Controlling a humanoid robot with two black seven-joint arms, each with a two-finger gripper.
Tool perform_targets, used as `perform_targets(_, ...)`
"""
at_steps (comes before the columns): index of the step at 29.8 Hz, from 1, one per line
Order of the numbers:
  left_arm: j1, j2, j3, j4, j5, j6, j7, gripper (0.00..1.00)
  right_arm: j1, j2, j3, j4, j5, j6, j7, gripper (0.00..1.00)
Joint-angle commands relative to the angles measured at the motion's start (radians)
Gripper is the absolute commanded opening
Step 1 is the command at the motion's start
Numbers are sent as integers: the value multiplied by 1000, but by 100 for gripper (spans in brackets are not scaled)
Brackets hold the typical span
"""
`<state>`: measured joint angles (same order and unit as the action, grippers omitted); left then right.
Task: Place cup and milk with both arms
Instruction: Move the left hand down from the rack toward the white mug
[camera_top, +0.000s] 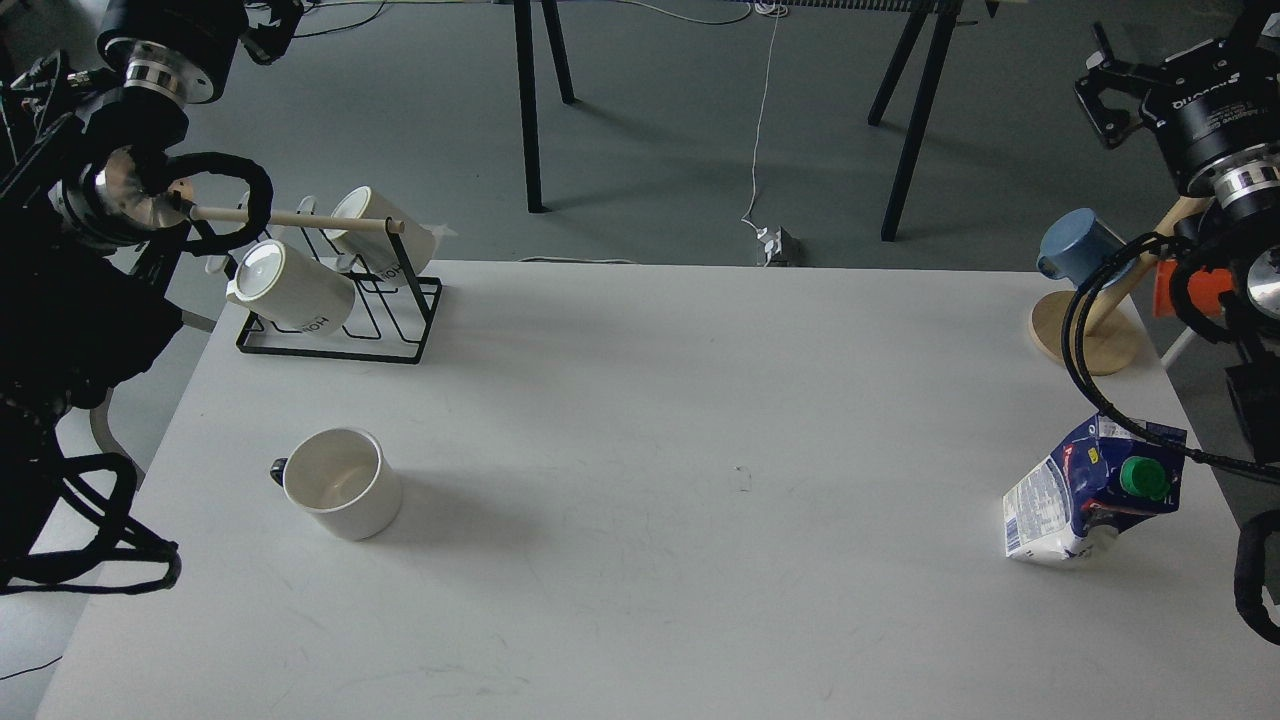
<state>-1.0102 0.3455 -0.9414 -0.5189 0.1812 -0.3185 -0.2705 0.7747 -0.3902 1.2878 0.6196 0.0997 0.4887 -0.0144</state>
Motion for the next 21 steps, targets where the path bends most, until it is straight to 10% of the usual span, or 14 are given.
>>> perform_targets(1, 1, 4, 1, -3, 0, 7, -4, 100, -8, 2, -4, 0, -3, 0, 5, 99)
perform_targets(9, -2, 16, 10, -38, 0, -42, 37, 100, -28, -1, -2, 14, -3, 0, 4, 99)
perform_targets(21, 188, 530, 294, -656, 127, -77, 37, 99, -52, -1, 1, 69, -3, 0, 5, 99)
